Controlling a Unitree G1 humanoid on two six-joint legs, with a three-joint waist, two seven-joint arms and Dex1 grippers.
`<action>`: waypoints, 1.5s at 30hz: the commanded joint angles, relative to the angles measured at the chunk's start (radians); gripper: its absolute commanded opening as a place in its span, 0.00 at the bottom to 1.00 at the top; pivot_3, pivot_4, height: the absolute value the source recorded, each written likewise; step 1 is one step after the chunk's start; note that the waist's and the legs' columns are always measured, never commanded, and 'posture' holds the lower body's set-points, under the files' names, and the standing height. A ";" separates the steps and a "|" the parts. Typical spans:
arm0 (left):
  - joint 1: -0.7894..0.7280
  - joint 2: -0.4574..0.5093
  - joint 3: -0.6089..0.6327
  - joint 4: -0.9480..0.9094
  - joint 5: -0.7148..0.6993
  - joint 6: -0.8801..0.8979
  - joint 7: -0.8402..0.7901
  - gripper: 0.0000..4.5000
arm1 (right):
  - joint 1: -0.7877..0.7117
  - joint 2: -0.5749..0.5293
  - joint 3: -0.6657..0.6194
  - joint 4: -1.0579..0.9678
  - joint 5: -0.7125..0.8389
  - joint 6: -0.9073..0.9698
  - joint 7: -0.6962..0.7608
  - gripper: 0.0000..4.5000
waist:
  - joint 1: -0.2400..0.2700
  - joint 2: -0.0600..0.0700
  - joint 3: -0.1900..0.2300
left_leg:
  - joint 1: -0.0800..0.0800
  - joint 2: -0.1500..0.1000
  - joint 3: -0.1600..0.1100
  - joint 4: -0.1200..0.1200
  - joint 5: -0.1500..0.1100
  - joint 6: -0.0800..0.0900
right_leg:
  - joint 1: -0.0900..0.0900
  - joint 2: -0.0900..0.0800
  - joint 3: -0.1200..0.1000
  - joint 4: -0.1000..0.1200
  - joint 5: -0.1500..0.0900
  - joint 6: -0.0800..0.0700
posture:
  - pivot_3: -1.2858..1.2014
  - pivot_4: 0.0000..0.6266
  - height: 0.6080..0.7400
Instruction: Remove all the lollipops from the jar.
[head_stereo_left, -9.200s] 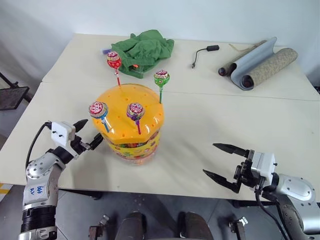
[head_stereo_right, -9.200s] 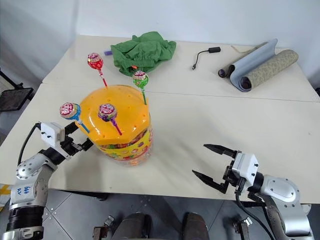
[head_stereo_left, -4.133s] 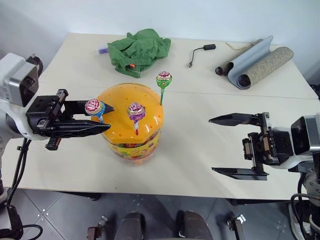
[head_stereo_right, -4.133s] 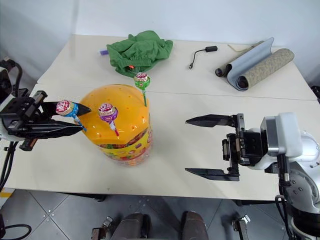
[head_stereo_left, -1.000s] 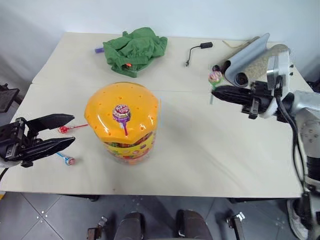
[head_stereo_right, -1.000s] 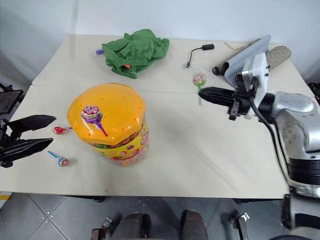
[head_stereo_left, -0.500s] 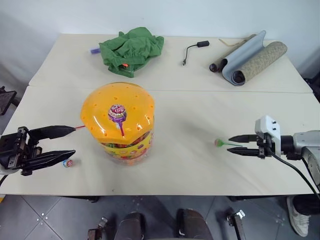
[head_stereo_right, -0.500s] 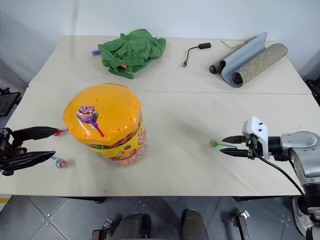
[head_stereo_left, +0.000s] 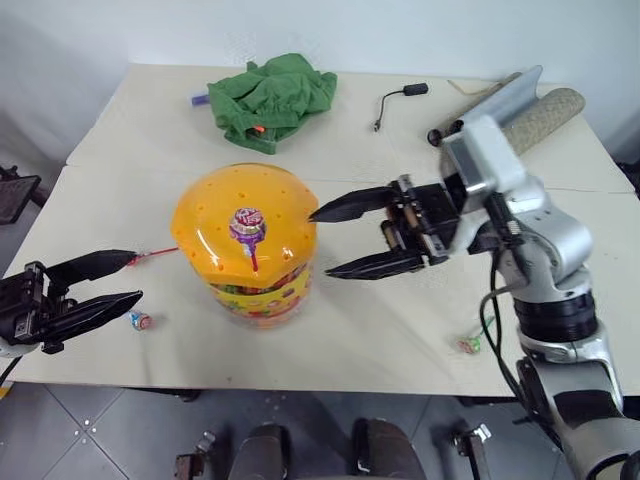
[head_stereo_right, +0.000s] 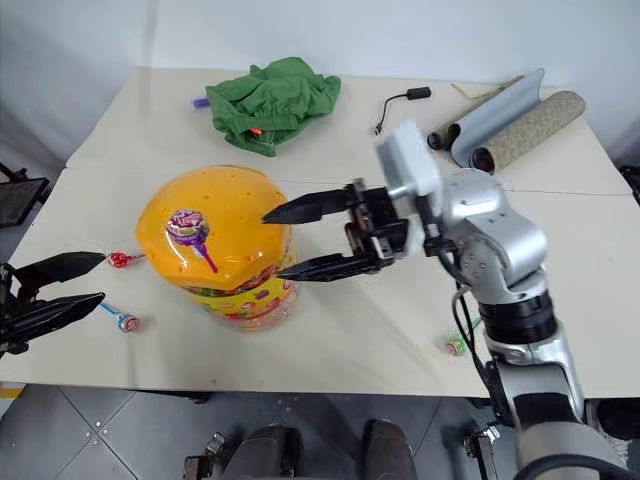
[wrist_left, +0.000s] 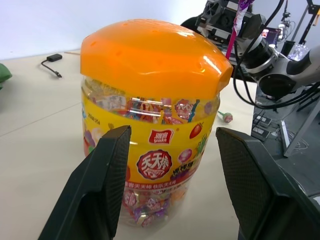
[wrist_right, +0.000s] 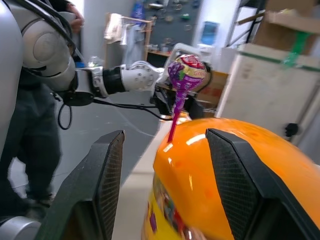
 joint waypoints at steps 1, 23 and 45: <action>0.020 0.011 0.028 -0.022 -0.029 0.024 0.002 0.64 | -0.086 0.084 0.047 0.025 -0.055 -0.009 -0.049 0.60 | -0.011 0.000 0.000 | 0.000 0.000 0.000 0.000 0.000 0.000 | 0.000 0.000 0.000 0.000 0.000 0.000 | 0.52 0.24 1.00; -0.088 0.001 0.087 -0.089 -0.169 0.075 0.118 0.64 | -0.136 0.244 0.033 0.054 -0.010 0.008 0.013 0.00 | -0.017 -0.001 0.000 | 0.001 0.000 -0.001 -0.001 0.000 0.000 | -0.004 0.000 -0.001 0.008 0.000 0.000 | 0.52 0.24 1.00; 0.025 0.061 -0.060 -0.185 0.033 -0.083 -0.097 0.64 | 0.407 -0.575 -0.217 0.423 -0.511 -0.187 -0.176 0.00 | -0.013 0.004 0.001 | 0.001 0.001 0.019 -0.004 0.000 0.000 | -0.003 -0.001 0.000 -0.003 0.000 0.000 | 0.52 0.24 1.00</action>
